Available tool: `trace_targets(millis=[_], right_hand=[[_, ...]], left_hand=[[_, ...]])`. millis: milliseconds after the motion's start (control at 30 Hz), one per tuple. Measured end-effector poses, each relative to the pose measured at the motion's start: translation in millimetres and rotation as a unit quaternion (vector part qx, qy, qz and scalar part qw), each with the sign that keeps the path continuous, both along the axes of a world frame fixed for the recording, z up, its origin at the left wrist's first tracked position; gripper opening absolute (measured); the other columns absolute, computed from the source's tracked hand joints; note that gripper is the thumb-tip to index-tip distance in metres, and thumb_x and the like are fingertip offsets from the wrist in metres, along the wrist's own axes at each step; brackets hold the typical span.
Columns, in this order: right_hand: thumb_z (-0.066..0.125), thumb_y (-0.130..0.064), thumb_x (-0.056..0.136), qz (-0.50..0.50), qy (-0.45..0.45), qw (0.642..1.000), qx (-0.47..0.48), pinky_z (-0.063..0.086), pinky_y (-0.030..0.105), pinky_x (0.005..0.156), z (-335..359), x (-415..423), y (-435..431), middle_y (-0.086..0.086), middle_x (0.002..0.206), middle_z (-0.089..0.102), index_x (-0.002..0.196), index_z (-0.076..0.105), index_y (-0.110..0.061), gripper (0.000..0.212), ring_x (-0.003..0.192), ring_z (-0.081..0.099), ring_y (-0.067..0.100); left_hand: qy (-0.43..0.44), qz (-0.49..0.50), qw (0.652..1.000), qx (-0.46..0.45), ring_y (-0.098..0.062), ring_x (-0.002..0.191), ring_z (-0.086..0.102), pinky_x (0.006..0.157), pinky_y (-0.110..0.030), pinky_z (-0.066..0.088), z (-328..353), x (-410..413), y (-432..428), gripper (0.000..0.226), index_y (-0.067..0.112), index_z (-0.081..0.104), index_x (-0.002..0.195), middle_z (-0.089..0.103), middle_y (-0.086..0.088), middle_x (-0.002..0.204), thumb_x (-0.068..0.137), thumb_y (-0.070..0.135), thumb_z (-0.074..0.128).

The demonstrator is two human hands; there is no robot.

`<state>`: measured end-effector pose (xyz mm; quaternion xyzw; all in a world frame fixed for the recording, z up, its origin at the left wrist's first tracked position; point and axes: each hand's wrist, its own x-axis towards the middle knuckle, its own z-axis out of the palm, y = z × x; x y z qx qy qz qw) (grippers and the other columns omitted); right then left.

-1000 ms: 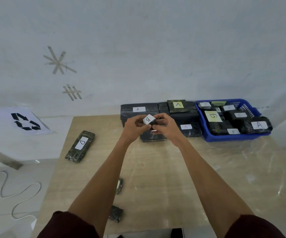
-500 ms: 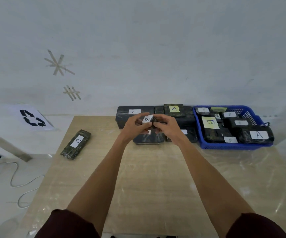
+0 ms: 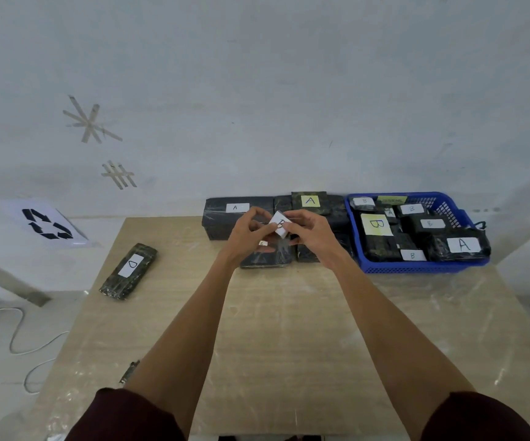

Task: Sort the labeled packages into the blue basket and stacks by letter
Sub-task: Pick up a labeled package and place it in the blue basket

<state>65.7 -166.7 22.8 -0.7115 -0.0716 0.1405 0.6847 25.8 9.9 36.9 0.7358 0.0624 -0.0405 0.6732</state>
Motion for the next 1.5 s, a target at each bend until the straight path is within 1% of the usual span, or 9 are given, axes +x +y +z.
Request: trace_targets(millis=[200, 467, 700, 833, 1033, 1133, 1267, 1400, 1500], right_hand=[[0.057, -0.008, 0.100, -0.003, 0.007, 1.000, 0.000, 0.054, 0.033, 0.068, 4.3, 0.5, 4.9, 0.007, 0.094, 0.071, 0.112, 0.075, -0.012, 0.022, 0.076, 0.059, 0.019], [0.065, -0.002, 0.095, -0.004, 0.012, 1.000, -0.006, 0.062, 0.035, 0.072, 4.4, -6.9, 16.4, 0.016, 0.111, 0.070, 0.122, 0.067, -0.010, 0.028, 0.098, 0.070, 0.029], [0.067, 0.000, 0.092, -0.033, -0.014, 0.999, -0.019, 0.056, 0.020, 0.065, 8.8, -10.8, 32.9, 0.018, 0.104, 0.071, 0.115, 0.069, -0.004, 0.023, 0.078, 0.069, 0.010], [0.067, 0.001, 0.091, -0.035, -0.016, 0.999, -0.015, 0.058, 0.023, 0.067, 9.9, -10.4, 38.3, 0.018, 0.107, 0.070, 0.113, 0.069, -0.006, 0.023, 0.084, 0.071, 0.016], [0.066, -0.014, 0.097, -0.007, 0.048, 0.999, -0.014, 0.060, 0.033, 0.063, 16.7, -7.8, 41.1, 0.011, 0.108, 0.070, 0.132, 0.061, -0.019, 0.036, 0.084, 0.070, 0.017], [0.061, -0.026, 0.101, 0.001, 0.092, 0.996, -0.001, 0.057, 0.035, 0.054, 16.9, -5.6, 40.9, 0.014, 0.106, 0.072, 0.127, 0.064, -0.016, 0.028, 0.077, 0.072, 0.022], [0.060, -0.019, 0.101, -0.004, 0.091, 0.996, 0.006, 0.057, 0.032, 0.055, 15.7, -4.9, 44.0, 0.023, 0.106, 0.069, 0.118, 0.065, -0.009, 0.020, 0.076, 0.071, 0.027], [0.062, -0.014, 0.099, -0.020, 0.073, 0.997, 0.017, 0.058, 0.029, 0.058, 13.2, -6.2, 45.8, 0.029, 0.109, 0.066, 0.105, 0.067, -0.012, 0.008, 0.072, 0.068, 0.025], [0.063, -0.014, 0.098, -0.020, 0.067, 0.997, 0.021, 0.059, 0.028, 0.064, 10.8, -5.8, 47.1, 0.026, 0.108, 0.068, 0.108, 0.068, -0.008, 0.012, 0.080, 0.071, 0.024]], left_hand=[[0.010, -0.032, 0.999, -0.015, -0.028, 0.093, 0.074, 0.079, -0.033, 0.062, 1.0, 6.7, 6.8, 0.023, 0.007, 0.051, 0.107, 0.074, -0.018, 0.104, 0.093, 0.007, 0.070], [-0.033, -0.029, 0.998, 0.040, -0.030, 0.100, 0.071, 0.087, -0.039, 0.062, -3.9, 10.4, 14.2, 0.031, 0.016, 0.062, 0.122, 0.071, -0.018, 0.106, 0.093, 0.009, 0.069], [-0.044, -0.018, 0.998, 0.047, -0.028, 0.100, 0.071, 0.084, -0.037, 0.062, -2.4, 6.4, 24.3, 0.025, 0.010, 0.064, 0.115, 0.070, -0.018, 0.106, 0.091, 0.008, 0.072], [-0.058, -0.024, 0.995, 0.073, -0.013, 0.092, 0.072, 0.079, -0.025, 0.061, 1.5, 5.1, 30.6, 0.029, 0.011, 0.063, 0.117, 0.072, -0.013, 0.102, 0.090, 0.010, 0.074], [-0.060, -0.019, 0.994, 0.086, -0.022, 0.103, 0.069, 0.083, -0.029, 0.060, -0.5, 5.4, 39.3, 0.048, 0.024, 0.060, 0.130, 0.064, -0.009, 0.117, 0.087, 0.015, 0.079], [-0.064, -0.031, 0.994, 0.084, -0.020, 0.104, 0.070, 0.081, -0.025, 0.060, -0.5, 4.5, 39.9, 0.057, 0.016, 0.057, 0.139, 0.062, -0.003, 0.116, 0.087, 0.005, 0.076], [-0.071, -0.037, 0.994, 0.072, -0.005, 0.098, 0.068, 0.077, -0.018, 0.057, 1.8, 2.5, 39.6, 0.052, 0.011, 0.061, 0.136, 0.062, 0.002, 0.113, 0.088, -0.003, 0.073], [-0.035, -0.035, 0.998, 0.028, -0.022, 0.105, 0.070, 0.086, -0.034, 0.062, 2.3, 5.0, 39.6, 0.040, 0.016, 0.064, 0.134, 0.069, -0.012, 0.112, 0.094, 0.009, 0.068], [-0.010, -0.026, 1.000, 0.002, -0.024, 0.098, 0.075, 0.083, -0.034, 0.062, 1.6, 5.1, 39.9, 0.034, 0.011, 0.064, 0.132, 0.074, -0.018, 0.110, 0.098, 0.012, 0.063]])
